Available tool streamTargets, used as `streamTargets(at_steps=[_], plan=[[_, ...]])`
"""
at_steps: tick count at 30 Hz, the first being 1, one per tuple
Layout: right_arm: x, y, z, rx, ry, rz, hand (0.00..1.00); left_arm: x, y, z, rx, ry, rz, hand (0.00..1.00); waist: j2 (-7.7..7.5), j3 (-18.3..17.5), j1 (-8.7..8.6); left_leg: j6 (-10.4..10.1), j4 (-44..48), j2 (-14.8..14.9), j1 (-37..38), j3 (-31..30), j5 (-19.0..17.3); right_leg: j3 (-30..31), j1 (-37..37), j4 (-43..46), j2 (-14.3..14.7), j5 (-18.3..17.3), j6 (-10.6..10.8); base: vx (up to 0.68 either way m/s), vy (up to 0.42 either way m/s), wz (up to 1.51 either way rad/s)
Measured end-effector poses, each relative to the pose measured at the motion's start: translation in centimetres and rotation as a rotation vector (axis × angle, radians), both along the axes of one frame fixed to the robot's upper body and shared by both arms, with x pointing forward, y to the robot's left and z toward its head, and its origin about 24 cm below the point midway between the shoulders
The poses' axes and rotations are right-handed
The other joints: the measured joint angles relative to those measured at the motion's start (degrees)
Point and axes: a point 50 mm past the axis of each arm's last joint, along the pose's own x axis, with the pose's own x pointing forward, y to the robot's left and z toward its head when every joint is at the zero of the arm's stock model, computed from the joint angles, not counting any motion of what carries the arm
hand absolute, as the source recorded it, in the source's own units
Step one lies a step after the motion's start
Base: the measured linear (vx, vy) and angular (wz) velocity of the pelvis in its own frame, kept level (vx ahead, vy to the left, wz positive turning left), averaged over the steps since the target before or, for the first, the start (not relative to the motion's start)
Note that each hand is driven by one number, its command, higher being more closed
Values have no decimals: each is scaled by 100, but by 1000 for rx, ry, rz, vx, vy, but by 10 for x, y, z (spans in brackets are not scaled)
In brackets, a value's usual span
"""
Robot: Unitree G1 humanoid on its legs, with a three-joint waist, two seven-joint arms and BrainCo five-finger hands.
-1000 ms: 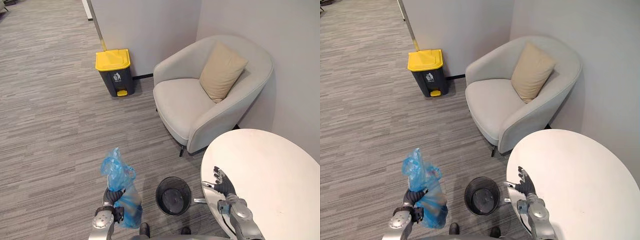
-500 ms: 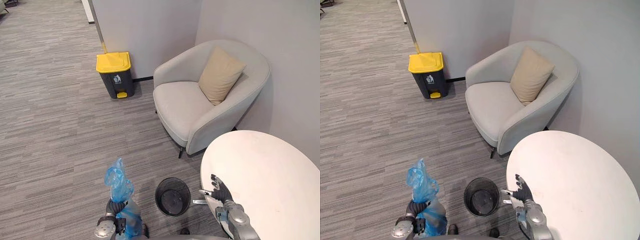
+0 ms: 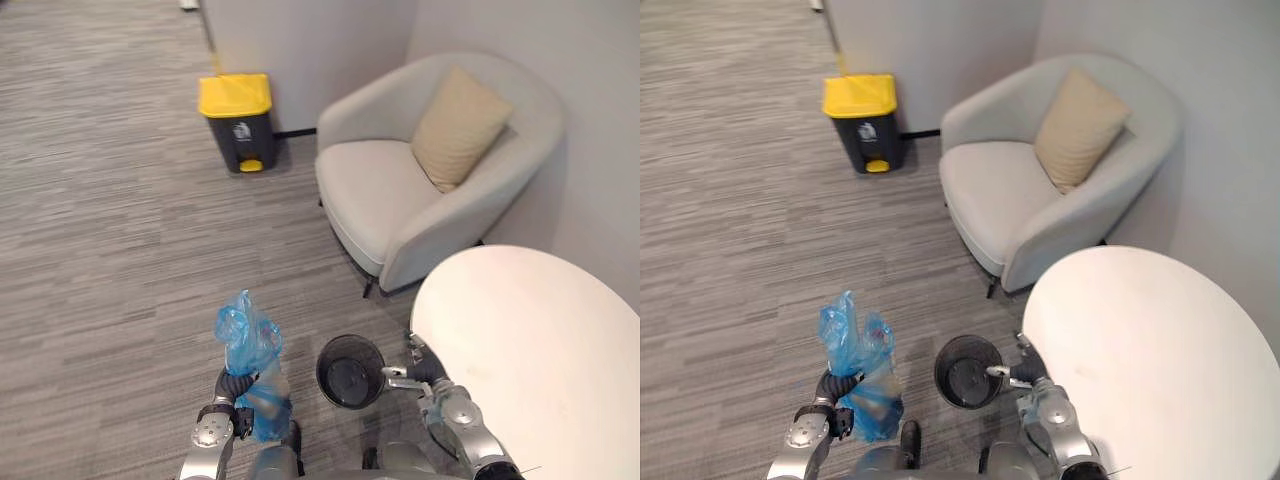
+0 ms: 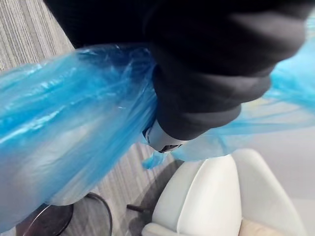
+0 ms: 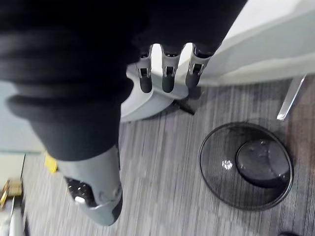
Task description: Gather rubbish on tea table into small bin, then transfer packed bag to large trash can.
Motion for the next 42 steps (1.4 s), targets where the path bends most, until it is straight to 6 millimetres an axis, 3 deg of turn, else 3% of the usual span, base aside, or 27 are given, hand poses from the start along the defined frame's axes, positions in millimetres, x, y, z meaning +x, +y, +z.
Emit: streamTargets(at_steps=[1,2,3,6,8,9,10,11,13,15,20,24,27,30,31,34,35,37,39,40,41,42], plan=[[8,5,6,4,-33,23,0,0,0,1,-2,-5,11,100,-69,3,145,-79,155,-32,-243,-34,55,84,39,-357,56,-210,-265,-185,-178,27],[15,6,11,3,-55,25,0,2,-5,2,-16,-17,17,100,-17,38,252,-178,159,20,-355,-51,132,87,87,-677,143,-284,-477,-270,-186,24],[21,3,16,-3,-78,18,0,0,-14,-1,-46,-14,28,100,217,80,289,-218,174,153,-501,-163,236,-56,118,-937,315,-125,-652,-249,-127,16],[26,2,24,19,-117,-9,0,-2,-22,1,-65,-24,16,100,420,193,253,-388,-312,348,-517,-418,511,-430,74,-1015,528,30,-822,-266,-140,50],[27,-2,24,14,-121,-38,0,2,-24,2,-63,-33,0,100,419,210,225,-569,-462,454,-621,-248,310,-726,89,-1299,532,240,-943,-196,-110,78],[29,-9,26,13,-132,-77,0,13,-29,8,-66,-65,-25,100,337,289,228,-539,-19,473,-937,77,296,-966,45,-1497,408,395,-1000,-178,-22,129],[27,-21,26,5,-125,-133,0,19,-33,13,-68,-91,-48,100,282,311,202,-372,758,447,-1030,574,177,-1268,6,-1587,186,509,-1000,-170,18,137],[25,-26,25,2,-120,-150,0,20,-34,14,-68,-97,-54,100,292,313,145,-187,1057,464,-896,742,49,-1461,82,-1656,95,546,-947,-146,71,130],[23,-31,23,5,-114,-181,0,25,-34,17,-66,-109,-60,100,316,304,27,-122,679,455,-397,960,-227,-1806,256,-1818,-27,631,-806,-29,141,99],[22,-34,23,12,-111,-203,0,28,-30,18,-48,-110,-70,100,311,295,52,18,226,376,-251,1040,-151,-1947,339,-1986,-38,745,-675,-23,144,53],[14,-36,16,33,-78,-249,0,24,-25,14,-7,-80,-112,100,296,269,-4,56,-445,13,71,938,131,-2389,770,-2355,-243,921,-439,-21,138,52],[13,-37,15,45,-73,-272,0,18,-23,8,-5,-43,-109,100,298,232,-64,74,-797,-100,224,1050,144,-2394,800,-2425,-340,966,-354,-34,104,2],[12,-37,14,44,-63,-275,0,17,-22,8,7,-40,-114,100,285,224,-83,205,-877,-163,248,1255,48,-2346,780,-2391,-434,859,-224,20,67,-3],[9,-36,9,50,-41,-279,0,9,-18,4,12,-17,-103,100,186,162,-88,402,-726,-314,283,1543,-145,-2173,583,-1906,-754,557,-3,151,88,-7],[3,-35,2,51,-3,-286,0,3,-15,2,18,1,-100,100,75,117,-91,423,-572,-447,261,1522,-368,-2139,566,-1599,-965,481,91,177,83,5],[-8,-37,-5,47,36,-295,0,-2,-14,-1,19,21,-96,100,56,101,-102,579,-338,-541,384,1315,-633,-1585,214,-432,-1155,635,4,256,95,24],[-12,-38,-8,46,52,-297,0,-2,-13,-1,22,20,-97,100,80,112,-122,686,-204,-519,472,1126,-730,-1177,-202,396,-1140,742,-74,420,84,57],[-16,-37,-10,48,65,-296,0,0,-10,1,32,14,-101,100,148,135,-256,760,28,-365,496,816,-914,-739,-545,652,-659,299,-162,389,34,65],[-17,-39,-10,43,67,-296,0,1,-8,2,39,14,-105,100,164,155,-397,750,55,-304,721,534,-998,-624,-934,258,-189,135,-271,267,-31,68],[-17,-40,-10,39,67,-296,0,2,-8,2,39,9,-107,100,190,170,-418,758,52,-296,785,461,-1021,-635,-1028,99,-92,140,-278,424,-85,71],[-17,-42,-10,33,66,-296,0,7,-9,4,37,-3,-113,100,187,169,-425,698,53,-282,924,353,-1077,-688,-1193,-320,72,230,-375,463,-106,68],[-17,-44,-10,28,66,-296,0,10,-9,6,37,-14,-117,100,171,165,-417,574,59,-297,1059,247,-1151,-688,-1227,-886,207,567,-589,474,-112,69]])
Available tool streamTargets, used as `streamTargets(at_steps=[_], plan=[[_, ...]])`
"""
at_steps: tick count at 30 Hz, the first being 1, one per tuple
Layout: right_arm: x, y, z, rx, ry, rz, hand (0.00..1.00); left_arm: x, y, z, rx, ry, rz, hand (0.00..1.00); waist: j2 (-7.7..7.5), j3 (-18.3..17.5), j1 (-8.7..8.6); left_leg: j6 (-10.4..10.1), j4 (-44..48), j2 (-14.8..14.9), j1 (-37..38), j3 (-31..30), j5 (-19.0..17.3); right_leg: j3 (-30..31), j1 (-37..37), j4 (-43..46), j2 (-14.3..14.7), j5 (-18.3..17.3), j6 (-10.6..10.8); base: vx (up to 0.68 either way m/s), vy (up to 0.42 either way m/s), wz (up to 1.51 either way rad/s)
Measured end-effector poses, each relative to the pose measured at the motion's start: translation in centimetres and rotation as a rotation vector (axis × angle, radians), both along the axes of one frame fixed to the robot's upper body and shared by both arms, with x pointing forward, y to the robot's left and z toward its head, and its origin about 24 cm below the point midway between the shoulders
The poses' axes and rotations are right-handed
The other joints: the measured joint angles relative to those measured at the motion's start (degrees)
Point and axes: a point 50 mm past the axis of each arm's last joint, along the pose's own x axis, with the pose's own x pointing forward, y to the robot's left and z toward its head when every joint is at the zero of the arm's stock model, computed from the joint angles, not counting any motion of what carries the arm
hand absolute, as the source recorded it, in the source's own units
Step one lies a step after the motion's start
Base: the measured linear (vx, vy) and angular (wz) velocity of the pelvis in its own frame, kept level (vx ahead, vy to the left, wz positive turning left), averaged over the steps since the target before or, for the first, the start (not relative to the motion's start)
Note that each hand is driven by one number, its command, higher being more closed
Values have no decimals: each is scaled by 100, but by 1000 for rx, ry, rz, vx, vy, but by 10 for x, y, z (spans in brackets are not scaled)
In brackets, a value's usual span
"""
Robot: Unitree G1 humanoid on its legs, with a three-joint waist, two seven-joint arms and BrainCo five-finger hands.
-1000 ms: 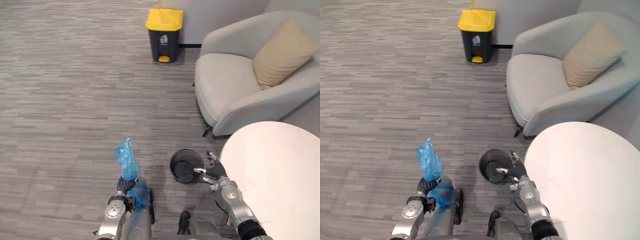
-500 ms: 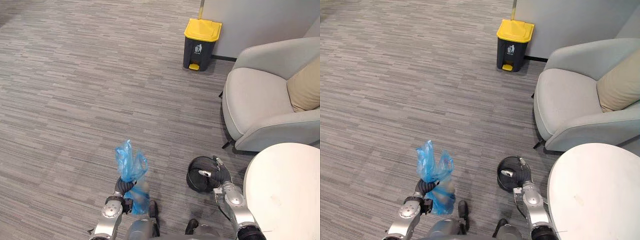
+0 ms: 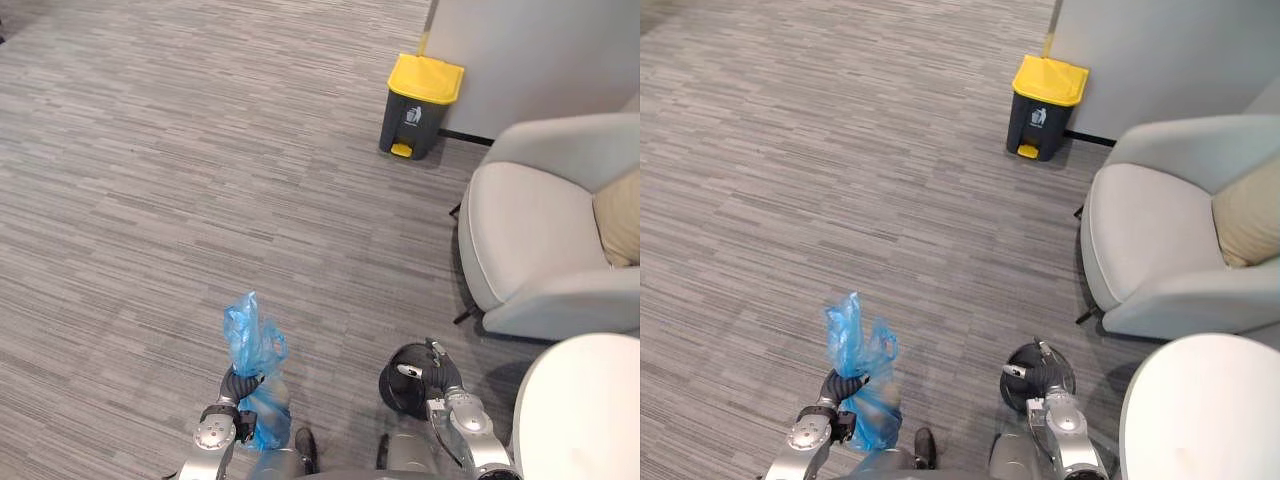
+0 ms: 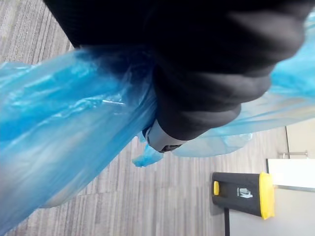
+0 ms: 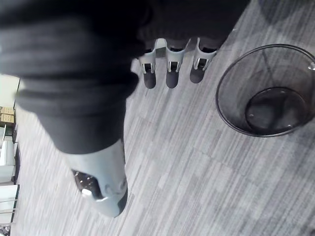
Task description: Gather rubbish on tea table into small bin, then transfer packed bag to large trash can.
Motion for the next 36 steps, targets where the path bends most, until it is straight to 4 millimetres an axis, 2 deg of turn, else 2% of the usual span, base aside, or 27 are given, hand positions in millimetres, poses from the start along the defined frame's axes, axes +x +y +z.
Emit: streamTargets(at_steps=[1,2,3,5,6,7,8,9,10,13,14,16,17,18,19,20,21,23,24,26,27,29,31,33,34,35,36], plan=[[-1,-1,-1,-2,3,-1,0,1,0,0,0,-2,-1,100,-22,-7,-3,-89,0,-28,89,-37,-59,5,9,-243,38,250,-99,426,-117,81],[-6,-1,-3,0,15,-7,0,1,1,1,3,-3,0,100,-143,-65,-33,-282,27,-138,200,-70,-217,0,41,-531,-49,910,-203,332,-120,82],[-12,-6,-5,-8,29,-12,0,1,0,0,-9,-1,13,100,-197,-101,-64,-317,127,-131,287,-104,-421,-87,53,-350,-101,973,-388,397,-169,78],[-11,-13,-2,-8,18,-38,0,-4,-1,-3,-27,7,38,100,162,-118,-53,-684,800,244,89,-157,-687,-281,259,-430,152,588,-373,403,-189,46],[-11,-13,-2,-4,15,-42,0,-3,-1,-3,-30,3,42,100,216,-90,-52,-800,1302,374,-81,-108,-737,-339,384,-514,222,545,-405,506,-246,21],[-10,-13,3,2,-9,-46,0,-9,-2,-4,-53,5,78,100,355,53,8,-1117,3177,862,-696,167,-685,-357,966,-826,531,513,-503,408,-208,-20],[-11,-12,6,2,-26,-42,0,-15,-3,-5,-63,12,94,100,376,52,94,-1119,4002,1164,-942,386,-689,-314,1246,-916,676,477,-543,408,-181,-36],[-11,-11,9,4,-42,-41,0,-18,-4,-6,-65,15,93,100,359,49,121,-1108,4295,1279,-1081,460,-693,-287,1373,-948,713,438,-570,433,-149,-59],[-5,-11,21,8,-107,-43,0,-15,-10,-1,-84,-11,91,100,280,31,178,-996,4538,1472,-1590,598,-757,-152,1601,-1077,751,367,-599,355,-115,-41],[3,-7,29,15,-149,-43,0,-8,-13,8,-93,-60,82,100,165,97,292,-941,3829,1423,-1986,586,-771,217,1841,-1273,735,347,-642,319,-18,-65],[4,-8,29,11,-153,-54,0,-6,-14,10,-95,-73,80,100,155,102,350,-942,3279,1313,-2077,410,-750,387,1970,-1363,734,310,-666,292,90,-61],[2,-8,28,11,-145,-63,0,-5,-14,11,-95,-76,79,100,154,102,351,-1016,2491,1150,-2112,80,-700,557,2092,-1429,715,236,-580,233,128,-58],[1,-8,24,14,-129,-65,0,-5,-14,10,-97,-73,80,100,187,84,351,-1049,1765,1053,-2006,-125,-522,717,2122,-1411,721,163,-469,340,282,-83],[-1,-8,20,17,-106,-72,0,-5,-16,9,-101,-70,77,100,259,40,358,-930,1280,1038,-1898,-197,-179,909,2128,-1351,755,36,-331,282,247,-83],[-2,-8,19,18,-98,-74,0,-5,-17,9,-103,-69,76,100,285,24,369,-913,1182,1050,-1842,-190,32,1011,2109,-1270,764,-85,-268,366,373,-86],[-5,-6,16,28,-87,-79,0,-6,-16,8,-102,-63,77,100,253,-4,356,-890,1201,1006,-1745,-103,477,1195,2064,-1018,701,-314,-117,327,332,-81],[-10,0,12,52,-69,-86,0,-8,-15,6,-97,-51,78,100,30,-145,338,-776,1256,811,-1700,174,287,1357,1918,-776,431,-526,66,327,332,-73],[-13,4,9,65,-54,-92,0,-7,-14,6,-93,-45,75,100,-147,-245,333,-691,1214,638,-1553,521,64,1472,1788,-440,164,-665,229,280,258,-82],[-10,7,10,74,-60,-87,0,-9,-15,4,-94,-32,72,100,-160,-223,367,-556,1208,592,-1268,864,-98,1418,1500,317,3,-614,351,353,323,-108],[-6,11,10,81,-65,-80,0,-13,-14,3,-88,-19,69,100,-131,-198,344,-486,1164,592,-972,1103,-240,1296,1175,1126,-94,-465,616,288,241,-87],[-7,13,8,86,-52,-77,0,-10,-14,4,-76,-21,45,100,-85,-168,319,-442,1111,590,-603,1306,-462,904,702,2113,-260,-472,594,253,170,-63],[-7,15,5,82,-36,-67,0,-8,-9,6,-59,-30,49,100,-88,-168,239,-464,944,592,-340,1392,-574,443,309,2341,-342,-553,442,278,88,-34],[-4,15,2,75,-20,-58,0,-5,-1,5,-32,-22,50,100,-119,-143,152,-531,752,610,-112,1421,-639,-14,-14,1987,-361,-582,377,362,3,-5],[1,12,-3,61,10,-48,0,-6,5,0,-24,7,72,100,-72,-111,106,-563,531,670,159,1482,-636,-475,-173,1000,-271,-442,193,432,-67,-6],[3,9,-4,50,22,-45,0,-6,9,-3,-18,22,90,100,-53,-72,61,-621,415,676,324,1474,-639,-614,-184,135,-100,-25,40,448,-97,14],[2,5,-5,39,27,-46,0,-7,13,-4,-5,31,98,100,-43,-64,7,-783,396,666,453,1344,-720,-525,-106,-409,31,945,-262,475,-104,21],[2,-3,-4,17,29,-52,0,-5,11,-5,-11,35,109,100,98,-33,-10,-899,418,789,552,1210,-792,-537,-4,-349,145,1029,-466,509,-124,16]])
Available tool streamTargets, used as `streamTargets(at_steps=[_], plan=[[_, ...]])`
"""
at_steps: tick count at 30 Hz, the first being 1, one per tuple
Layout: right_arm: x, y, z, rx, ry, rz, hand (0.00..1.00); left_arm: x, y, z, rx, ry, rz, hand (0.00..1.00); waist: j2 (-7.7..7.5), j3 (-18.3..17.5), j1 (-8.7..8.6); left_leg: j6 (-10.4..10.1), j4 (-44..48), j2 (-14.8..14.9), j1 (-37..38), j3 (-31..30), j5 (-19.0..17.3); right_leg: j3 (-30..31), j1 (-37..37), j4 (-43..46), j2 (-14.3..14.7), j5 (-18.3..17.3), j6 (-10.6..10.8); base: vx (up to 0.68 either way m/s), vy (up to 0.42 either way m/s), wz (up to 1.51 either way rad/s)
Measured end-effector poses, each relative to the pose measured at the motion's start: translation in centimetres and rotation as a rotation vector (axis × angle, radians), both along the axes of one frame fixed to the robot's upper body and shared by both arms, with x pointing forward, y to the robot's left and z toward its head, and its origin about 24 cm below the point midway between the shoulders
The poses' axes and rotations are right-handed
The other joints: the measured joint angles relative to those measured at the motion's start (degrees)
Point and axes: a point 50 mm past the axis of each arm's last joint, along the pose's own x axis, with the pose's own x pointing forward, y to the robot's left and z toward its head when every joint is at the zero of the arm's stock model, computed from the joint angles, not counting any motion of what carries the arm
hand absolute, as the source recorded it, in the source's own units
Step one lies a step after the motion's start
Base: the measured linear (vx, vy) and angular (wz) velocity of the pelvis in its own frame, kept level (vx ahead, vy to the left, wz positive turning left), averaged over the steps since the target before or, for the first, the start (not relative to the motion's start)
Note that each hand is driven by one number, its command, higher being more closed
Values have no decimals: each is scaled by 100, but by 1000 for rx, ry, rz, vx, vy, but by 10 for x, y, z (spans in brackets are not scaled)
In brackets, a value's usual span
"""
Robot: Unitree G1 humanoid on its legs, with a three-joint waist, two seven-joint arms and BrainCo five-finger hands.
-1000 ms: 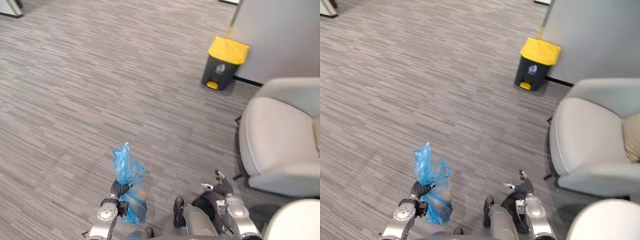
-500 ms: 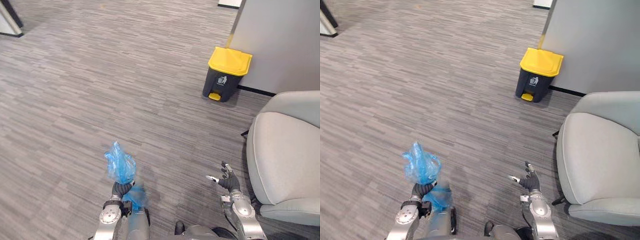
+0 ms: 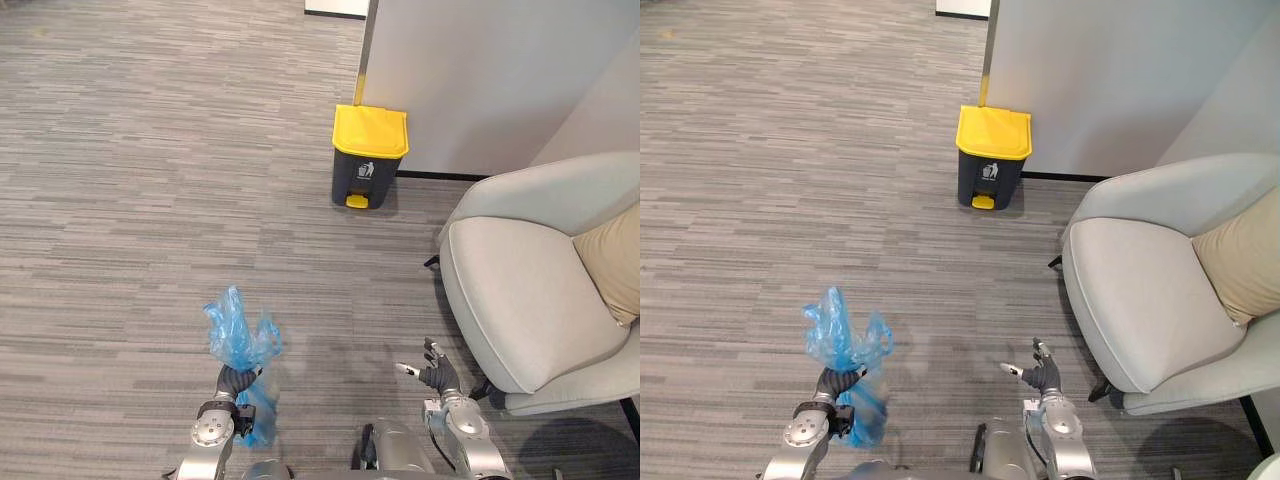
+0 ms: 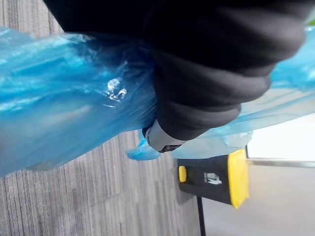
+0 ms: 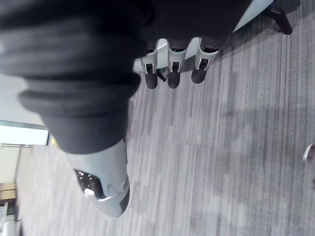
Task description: Gather rubbish on tea table into small bin, then transfer packed bag to large trash can.
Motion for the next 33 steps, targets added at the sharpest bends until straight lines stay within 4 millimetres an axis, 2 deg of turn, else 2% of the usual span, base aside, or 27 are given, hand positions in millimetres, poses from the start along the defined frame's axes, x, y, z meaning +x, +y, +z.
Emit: streamTargets(at_steps=[1,2,3,4,5,6,7,8,10,11,14,15,16,17,18,19,21,22,23,24,25,27,29,31,33], plan=[[0,-4,1,-7,-2,-10,0,4,0,2,1,-14,2,100,61,53,42,-148,166,107,-31,-71,88,-49,13,116,6,-249,-75,485,-173,6],[1,-6,2,-11,-5,-10,0,5,0,3,-2,-19,6,100,94,82,34,-202,314,145,-72,-160,124,-82,38,197,12,-360,-86,454,-185,12],[2,-6,3,-11,-11,-11,0,7,-2,3,-11,-24,12,100,156,131,12,-309,839,237,-162,-330,193,-165,245,258,35,-576,-107,427,-199,22],[1,-6,2,-9,-8,-13,0,8,-3,3,-19,-27,16,100,185,159,7,-359,1295,338,-247,-401,258,-217,429,219,79,-633,-146,418,-169,20],[-4,-3,1,-2,-5,-12,0,8,-9,4,-42,-39,25,100,195,203,49,-333,2749,615,-655,-617,764,-243,988,-11,203,-703,-213,465,-171,2],[-3,0,3,11,-22,-16,0,6,-11,6,-56,-51,28,100,189,214,111,-364,3662,836,-1010,-657,734,-235,1283,-182,285,-731,-251,348,-115,-8],[-2,1,6,17,-38,-19,0,5,-13,7,-66,-61,28,100,191,219,138,-359,4099,943,-1227,-665,728,-229,1443,-288,325,-736,-257,305,-70,-18],[3,3,13,28,-77,-23,0,7,-17,11,-85,-83,24,100,124,250,188,-263,4651,1028,-1679,-626,665,-152,1734,-528,353,-852,-214,267,-40,-27],[6,6,15,38,-93,-25,0,8,-20,13,-96,-93,17,100,75,270,319,-56,4487,1054,-2152,-553,541,-7,1954,-709,374,-911,-168,250,5,-38],[7,7,15,42,-96,-24,0,5,-20,11,-98,-85,18,100,31,288,380,79,4011,1010,-2366,-503,459,125,2073,-774,370,-990,-161,260,87,-40],[3,7,12,43,-80,-31,0,-4,-19,6,-98,-57,26,100,-63,322,399,82,2422,571,-2592,-563,467,276,2294,-834,150,-1146,77,312,173,-25],[1,1,8,41,-59,-57,0,-4,-20,6,-102,-56,25,100,-35,294,391,-56,1164,306,-2509,-700,768,402,2336,-859,63,-1214,272,398,279,-35],[-1,-2,7,34,-50,-66,0,-4,-21,6,-104,-57,25,100,45,270,404,-65,681,264,-2460,-780,1015,466,2345,-852,70,-1263,366,429,326,-59],[-5,-4,2,29,-21,-85,0,-5,-20,4,-104,-44,29,100,67,245,478,223,485,209,-2356,-805,1697,689,2346,-763,30,-1398,556,314,224,-43],[-8,-1,-2,37,-1,-91,0,-5,-19,2,-100,-33,28,100,-51,199,499,223,533,107,-2348,-680,1692,752,2358,-738,-98,-1418,599,321,208,-37],[-11,0,-3,41,6,-93,0,-2,-18,3,-95,-40,24,100,-130,161,493,377,658,-40,-2344,-573,1478,779,2377,-747,-300,-1447,673,306,179,-9],[-11,-1,-3,40,6,-93,0,1,-24,4,-104,-47,11,100,-150,162,502,530,928,-207,-2197,-343,1022,927,2400,-430,-547,-1514,829,380,291,-41],[-8,3,-1,48,-5,-88,0,-3,-27,2,-102,-33,-10,100,-119,171,512,580,955,-272,-1907,-200,739,1134,2059,634,-701,-1491,884,279,235,-53],[-8,3,-1,48,-5,-88,0,-3,-27,2,-102,-33,-10,100,-119,171,512,580,955,-272,-1907,-200,739,1134,2059,634,-701,-1491,884,250,192,-49],[-7,6,0,52,-11,-79,0,-6,-26,0,-99,-22,-12,100,-117,172,485,615,938,-311,-1647,-96,549,1239,1574,1788,-841,-1222,1147,207,112,-26],[-9,9,-1,48,-2,-65,0,-9,-24,-1,-88,-10,-17,100,-129,165,472,629,925,-327,-1413,-7,428,1335,1156,2687,-915,-1196,1185,321,139,-27],[-13,10,-4,48,15,-63,0,-10,-20,-1,-75,-3,-12,100,-133,163,409,620,708,-340,-1045,21,335,1160,625,3245,-912,-1281,1040,289,54,-8],[-12,13,-4,57,11,-63,0,-9,-14,0,-55,-5,-14,100,-133,163,329,550,515,-316,-780,23,266,797,265,3111,-892,-1395,889,295,-48,-4],[-12,13,-4,56,13,-63,0,-7,-13,2,-53,-12,-16,100,-117,173,310,437,462,-257,-590,37,147,521,-2,2635,-826,-1420,852,351,-119,-1],[-12,12,-5,54,19,-62,0,-5,-13,2,-54,-13,-13,100,-134,169,268,306,423,-151,-383,21,60,356,-163,1633,-617,-1322,732,340,-171,9]])
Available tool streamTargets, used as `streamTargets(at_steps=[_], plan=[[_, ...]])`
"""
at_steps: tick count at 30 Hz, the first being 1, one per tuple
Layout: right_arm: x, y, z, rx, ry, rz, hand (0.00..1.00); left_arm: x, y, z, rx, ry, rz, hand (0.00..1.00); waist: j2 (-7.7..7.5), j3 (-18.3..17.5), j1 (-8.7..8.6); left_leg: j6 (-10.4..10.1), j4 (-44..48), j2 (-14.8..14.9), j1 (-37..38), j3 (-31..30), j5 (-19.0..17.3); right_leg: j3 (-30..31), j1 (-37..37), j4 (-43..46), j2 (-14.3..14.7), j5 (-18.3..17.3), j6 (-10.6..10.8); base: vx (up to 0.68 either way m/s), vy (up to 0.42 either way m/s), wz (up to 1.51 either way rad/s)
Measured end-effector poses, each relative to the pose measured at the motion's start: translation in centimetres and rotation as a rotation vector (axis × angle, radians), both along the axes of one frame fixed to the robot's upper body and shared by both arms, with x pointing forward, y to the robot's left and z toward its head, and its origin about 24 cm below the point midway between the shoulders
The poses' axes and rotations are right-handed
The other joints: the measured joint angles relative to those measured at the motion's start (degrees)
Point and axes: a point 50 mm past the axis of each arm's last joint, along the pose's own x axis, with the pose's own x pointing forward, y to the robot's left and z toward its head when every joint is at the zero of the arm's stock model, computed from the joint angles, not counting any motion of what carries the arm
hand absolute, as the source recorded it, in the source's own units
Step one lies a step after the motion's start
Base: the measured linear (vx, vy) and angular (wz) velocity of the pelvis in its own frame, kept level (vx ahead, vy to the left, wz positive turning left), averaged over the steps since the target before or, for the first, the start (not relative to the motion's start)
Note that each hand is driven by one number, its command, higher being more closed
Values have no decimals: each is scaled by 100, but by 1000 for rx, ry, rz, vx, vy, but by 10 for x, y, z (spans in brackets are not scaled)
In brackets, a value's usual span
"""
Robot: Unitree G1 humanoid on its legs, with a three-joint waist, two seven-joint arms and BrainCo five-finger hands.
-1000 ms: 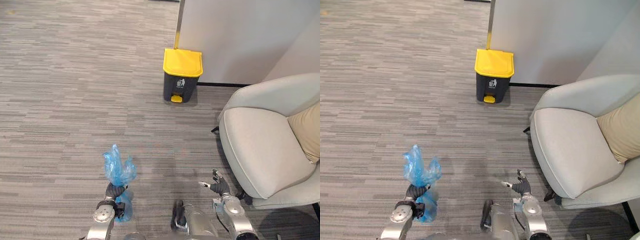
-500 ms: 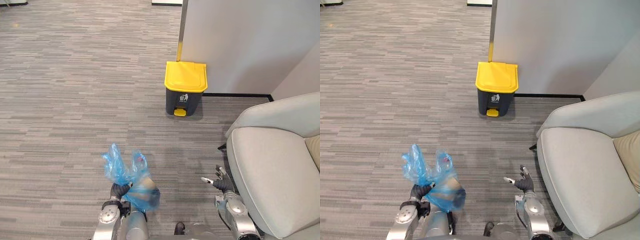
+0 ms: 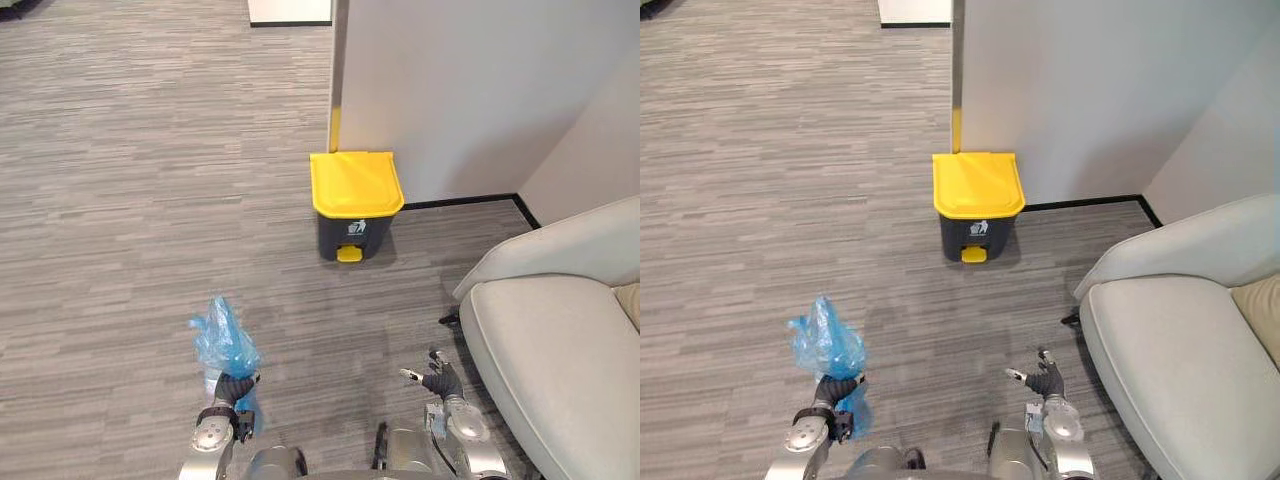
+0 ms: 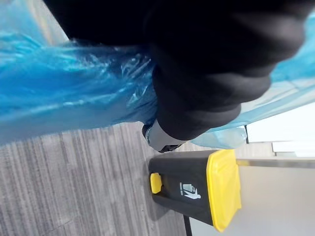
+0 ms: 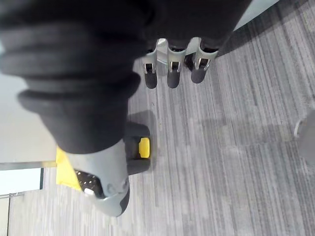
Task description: Gather rubbish on tea table into small bin, then transfer packed bag to large trash can.
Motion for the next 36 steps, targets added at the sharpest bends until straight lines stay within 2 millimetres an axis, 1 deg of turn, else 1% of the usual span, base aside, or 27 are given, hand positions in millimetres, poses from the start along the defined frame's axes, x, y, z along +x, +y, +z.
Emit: streamTargets(at_steps=[1,2,3,5,6,7,8,9,11,14,15,16,17,18,19,21,22,23,25,26,27,28,30,33,34,35,36], plan=[[0,0,0,-2,1,0,0,1,1,0,1,-2,4,100,-14,-8,-28,-86,-29,40,77,-36,-40,-14,5,-624,112,251,-95,439,-226,22],[-1,-5,-1,-14,9,-1,0,4,4,-1,9,5,9,100,-42,0,-81,-280,-41,47,225,-217,-146,-72,192,-1107,229,909,-531,526,-240,17],[1,-9,-2,-28,20,3,0,6,1,-4,-1,17,8,100,159,30,-65,-448,-105,228,257,-350,-86,-157,290,-1089,383,849,-621,500,-239,13],[3,-14,0,-40,12,-3,0,11,-3,-2,-13,4,3,100,216,60,-130,-547,184,351,255,-624,36,-310,415,-946,412,402,-667,437,-244,23],[3,-14,0,-39,13,-4,0,12,-5,-2,-19,0,0,100,228,71,-154,-557,480,432,183,-692,41,-406,540,-952,429,313,-696,323,-204,49],[-2,-13,-3,-34,26,-6,0,13,-8,-2,-29,-2,1,100,237,86,-176,-672,1208,592,-21,-841,119,-519,828,-1023,501,194,-711,348,-233,40],[-6,-10,-4,-27,33,-3,0,12,-11,-2,-42,-3,3,100,244,103,-147,-732,2430,846,-443,-971,511,-584,1248,-1234,630,121,-781,383,-219,10],[-4,-7,-3,-21,20,0,0,8,-15,-2,-58,-4,4,100,245,117,-59,-742,3502,1130,-895,-925,489,-555,1593,-1454,754,93,-827,369,-185,-16],[1,-6,2,-12,-10,-6,0,7,-20,-1,-80,-15,-2,100,206,124,61,-619,4077,1221,-1479,-795,416,-463,1914,-1752,810,73,-859,247,-57,-30],[4,-7,4,-12,-20,-7,0,8,-21,3,-84,-35,-3,100,148,142,133,-373,3249,1142,-1886,-476,268,-334,2299,-2148,805,92,-826,255,21,-21],[4,-7,5,-12,-21,-7,0,7,-20,3,-83,-34,-3,100,144,145,158,-363,2774,1044,-1958,-433,264,-272,2405,-2258,796,96,-811,281,120,-28],[4,-8,4,-10,-20,-17,0,7,-20,3,-83,-33,-3,100,131,147,187,-356,1977,836,-1959,-435,306,-221,2515,-2361,740,94,-696,351,179,-28],[3,-11,4,-10,-19,-31,0,8,-21,3,-86,-37,-5,100,150,131,205,-407,1183,651,-1881,-464,469,-178,2558,-2397,704,62,-596,374,219,-38],[1,-15,0,-14,5,-48,0,9,-22,1,-86,-28,-6,100,169,109,247,-92,550,468,-1765,-510,1370,14,2595,-2417,680,-32,-385,306,192,-26],[-1,-14,-2,-8,19,-52,0,8,-19,-1,-79,-15,-6,100,89,65,245,-85,507,407,-1727,-487,1386,63,2613,-2432,608,-20,-325,325,167,-20],[-1,-15,-2,-9,15,-59,0,7,-19,-2,-75,-7,-10,100,-14,6,233,92,397,157,-1652,-338,1235,146,2592,-2395,315,-53,-219,300,154,-1],[-1,-16,-2,-9,16,-60,0,7,-20,-2,-75,-8,-12,100,-13,7,235,102,399,106,-1600,-296,1167,209,2586,-2338,269,-68,-193,255,165,-16],[0,-15,-1,-8,13,-56,0,7,-19,-2,-73,-4,-11,100,-9,9,242,160,388,1,-1451,-214,1023,306,2552,-2053,157,-122,-57,228,152,-28],[1,-14,-1,-9,13,-47,0,3,-16,-4,-62,10,-11,100,21,3,247,188,311,-97,-1178,-140,797,504,2273,-1121,1,-125,31,183,132,-23],[1,-13,-1,-12,12,-41,0,1,-14,-5,-52,17,-18,100,20,1,238,199,306,-141,-1051,-123,707,563,2047,-484,-97,-46,172,184,128,-5],[-4,-14,-4,-14,28,-44,0,-1,-9,-5,-34,23,-23,100,11,0,221,244,304,-199,-865,-116,546,703,1640,465,-210,307,427,196,115,1],[-6,-14,-5,-16,35,-42,0,-1,-10,-5,-33,24,-26,100,15,2,211,280,299,-213,-787,-151,456,746,1478,848,-231,470,366,263,103,5],[-9,-12,-6,-12,43,-41,0,-1,-3,-4,-3,24,-13,100,22,-5,206,292,281,-218,-519,-235,239,739,985,1605,-261,142,170,247,21,10],[-8,-12,-6,-12,39,-41,0,0,-3,-4,0,21,-11,100,43,7,61,229,132,-196,-265,-416,177,482,543,1395,-205,-191,63,279,-81,40],[-8,-12,-6,-14,41,-41,0,1,-4,-4,-7,18,-8,100,62,8,41,135,136,-104,-148,-485,159,346,388,899,-83,-209,34,260,-142,38],[-8,-12,-7,-12,46,-41,0,1,-3,-4,-7,19,-2,100,76,15,48,90,120,-82,-54,-532,143,329,330,216,56,-129,-26,417,-223,51],[-10,-12,-8,-11,51,-42,0,2,2,-4,7,20,1,100,-133,-100,58,-113,135,-150,-4,-669,38,398,376,-1012,192,717,-269,450,-209,47]])
